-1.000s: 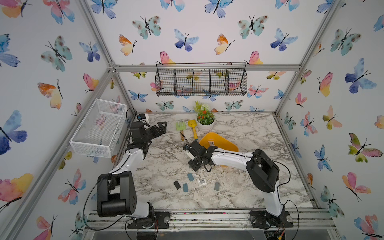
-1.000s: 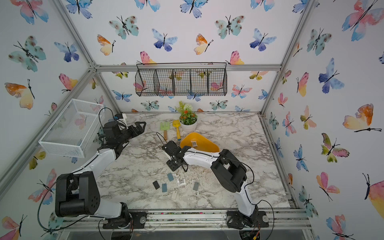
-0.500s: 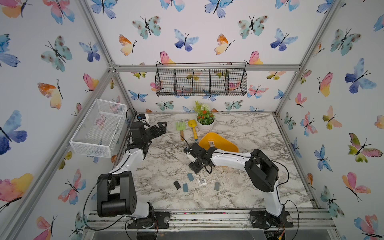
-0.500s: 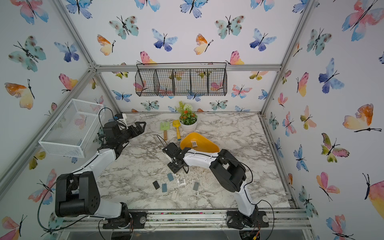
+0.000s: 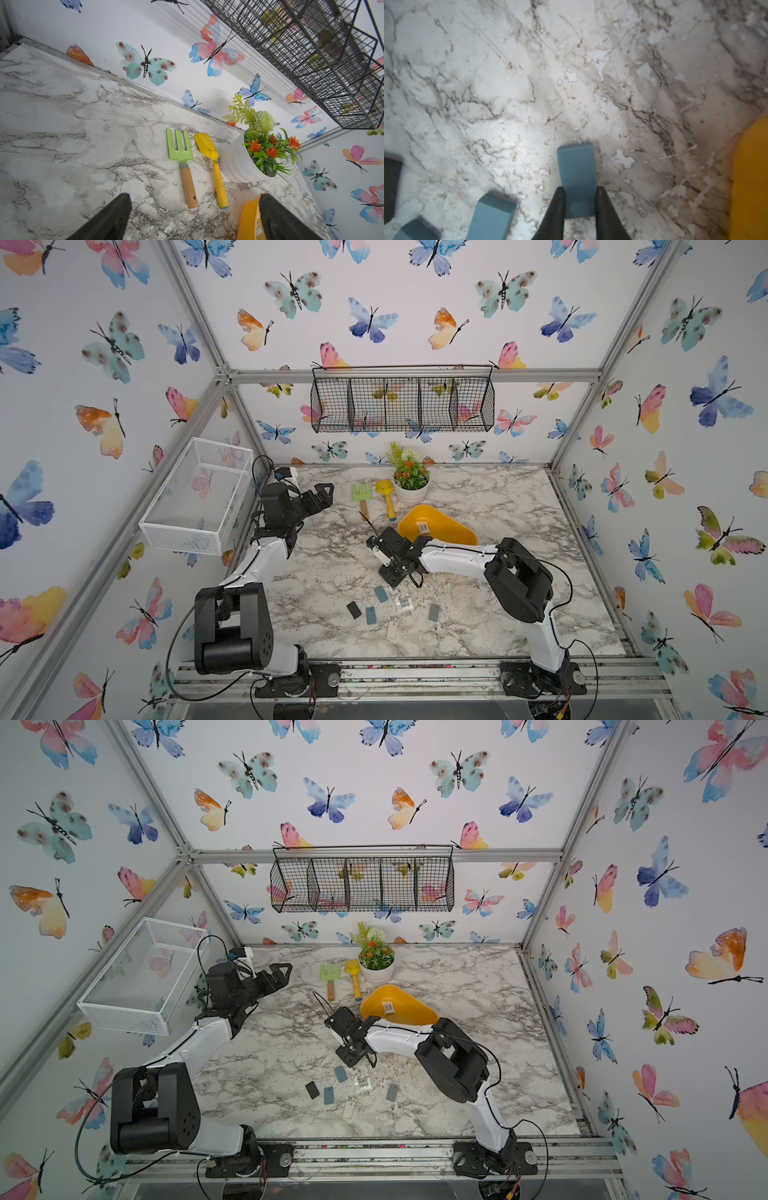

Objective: Put the eraser in the storage box
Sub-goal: Pick up the eraser from the center of the board, then place the eraser in the storage box.

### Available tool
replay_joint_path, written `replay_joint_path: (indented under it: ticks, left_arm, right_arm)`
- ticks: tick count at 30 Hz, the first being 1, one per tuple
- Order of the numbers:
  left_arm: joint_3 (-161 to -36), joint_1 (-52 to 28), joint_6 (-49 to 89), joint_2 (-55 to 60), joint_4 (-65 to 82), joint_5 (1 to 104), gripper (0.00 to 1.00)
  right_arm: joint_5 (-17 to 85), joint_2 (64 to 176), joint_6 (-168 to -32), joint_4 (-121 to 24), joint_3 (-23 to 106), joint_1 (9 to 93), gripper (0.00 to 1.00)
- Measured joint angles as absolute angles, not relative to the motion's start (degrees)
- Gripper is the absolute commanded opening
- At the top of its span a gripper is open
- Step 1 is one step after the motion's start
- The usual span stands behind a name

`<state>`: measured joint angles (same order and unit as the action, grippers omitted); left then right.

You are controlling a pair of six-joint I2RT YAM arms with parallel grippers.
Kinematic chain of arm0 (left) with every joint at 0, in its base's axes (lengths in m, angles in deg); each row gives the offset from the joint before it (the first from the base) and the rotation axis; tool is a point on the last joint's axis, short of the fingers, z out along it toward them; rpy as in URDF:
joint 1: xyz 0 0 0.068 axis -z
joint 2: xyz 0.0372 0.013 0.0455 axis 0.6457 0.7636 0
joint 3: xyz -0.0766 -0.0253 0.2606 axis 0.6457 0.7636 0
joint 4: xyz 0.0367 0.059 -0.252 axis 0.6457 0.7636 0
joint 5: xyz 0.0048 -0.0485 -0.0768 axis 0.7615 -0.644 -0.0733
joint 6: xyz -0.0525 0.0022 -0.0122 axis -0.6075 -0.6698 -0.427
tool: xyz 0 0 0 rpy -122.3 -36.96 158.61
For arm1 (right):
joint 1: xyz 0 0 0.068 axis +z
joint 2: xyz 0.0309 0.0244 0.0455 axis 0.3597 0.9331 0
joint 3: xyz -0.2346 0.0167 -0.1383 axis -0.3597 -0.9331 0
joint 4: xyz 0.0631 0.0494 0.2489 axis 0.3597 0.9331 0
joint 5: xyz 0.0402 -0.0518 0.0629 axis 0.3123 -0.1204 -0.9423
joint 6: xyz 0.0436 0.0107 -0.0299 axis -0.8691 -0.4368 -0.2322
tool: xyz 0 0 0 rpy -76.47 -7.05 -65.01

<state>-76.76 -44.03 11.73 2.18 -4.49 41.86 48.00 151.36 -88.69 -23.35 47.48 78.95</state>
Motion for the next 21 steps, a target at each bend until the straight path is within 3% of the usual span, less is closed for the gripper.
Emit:
replay_joint_path:
  ticks: [8, 14, 21]
  left_arm:
    - [-76.76, -44.03, 11.76, 2.18, -4.34, 41.84, 0.98]
    - [-76.76, -44.03, 11.95, 2.18, -4.12, 41.54, 0.98]
    - [-76.76, -44.03, 12.15, 2.20, -4.12, 40.16, 0.98]
  right_arm:
    - [49.77, 149.63, -89.63, -23.09, 47.48, 78.95, 0.13]
    - [52.35, 140.04, -92.03, -22.32, 48.82, 78.01, 0.14]
    - [52.09, 135.49, -95.05, -20.44, 49.63, 67.91, 0.13]
